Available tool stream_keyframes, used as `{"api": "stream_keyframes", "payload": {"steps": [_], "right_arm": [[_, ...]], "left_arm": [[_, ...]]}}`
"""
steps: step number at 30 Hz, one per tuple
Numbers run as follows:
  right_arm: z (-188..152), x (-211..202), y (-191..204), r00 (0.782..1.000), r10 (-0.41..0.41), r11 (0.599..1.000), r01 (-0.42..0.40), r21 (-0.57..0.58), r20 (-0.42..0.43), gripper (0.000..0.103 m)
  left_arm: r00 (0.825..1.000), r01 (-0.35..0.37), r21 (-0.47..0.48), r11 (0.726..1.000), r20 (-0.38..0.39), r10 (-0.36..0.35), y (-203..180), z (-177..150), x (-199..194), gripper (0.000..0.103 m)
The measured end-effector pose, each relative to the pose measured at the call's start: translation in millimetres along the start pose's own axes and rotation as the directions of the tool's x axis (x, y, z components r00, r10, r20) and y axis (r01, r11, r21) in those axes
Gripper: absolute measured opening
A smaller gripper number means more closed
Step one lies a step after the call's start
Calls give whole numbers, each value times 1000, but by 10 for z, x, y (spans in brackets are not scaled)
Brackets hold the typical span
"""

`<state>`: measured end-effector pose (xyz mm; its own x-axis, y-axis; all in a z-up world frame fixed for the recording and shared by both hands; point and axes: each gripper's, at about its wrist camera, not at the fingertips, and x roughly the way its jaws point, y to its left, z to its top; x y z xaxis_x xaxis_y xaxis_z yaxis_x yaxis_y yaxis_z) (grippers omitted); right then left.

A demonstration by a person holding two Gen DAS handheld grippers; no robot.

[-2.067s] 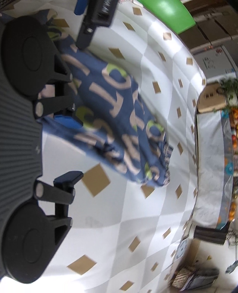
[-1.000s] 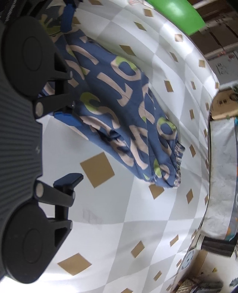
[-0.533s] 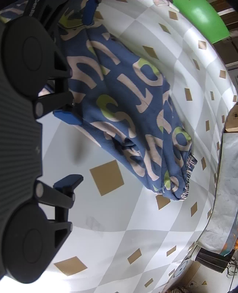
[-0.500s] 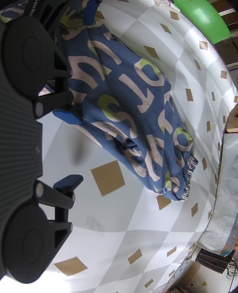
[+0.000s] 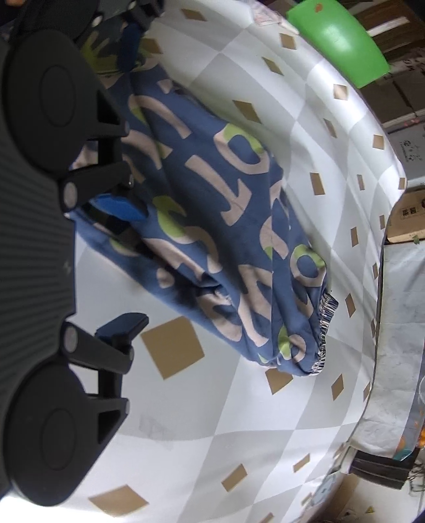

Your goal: Fold clothes

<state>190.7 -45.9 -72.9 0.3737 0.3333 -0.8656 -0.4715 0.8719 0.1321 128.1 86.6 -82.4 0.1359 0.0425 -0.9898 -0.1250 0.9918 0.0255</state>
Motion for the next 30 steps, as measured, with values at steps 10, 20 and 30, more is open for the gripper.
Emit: {"api": "stream_keyframes", "payload": {"steps": [10, 20, 30], "right_arm": [[106, -2, -92, 999, 8, 998, -10, 59, 39, 61], [111, 73, -273, 991, -125, 990, 122, 67, 52, 62], [143, 240, -216, 988, -137, 990, 135, 26, 75, 64]], "left_arm": [[1000, -12, -57, 998, -22, 10, 106, 41, 78, 103], [999, -4, -108, 994, -38, 0, 209, 65, 104, 103], [998, 18, -189, 982, -57, -29, 362, 91, 122, 103]]}}
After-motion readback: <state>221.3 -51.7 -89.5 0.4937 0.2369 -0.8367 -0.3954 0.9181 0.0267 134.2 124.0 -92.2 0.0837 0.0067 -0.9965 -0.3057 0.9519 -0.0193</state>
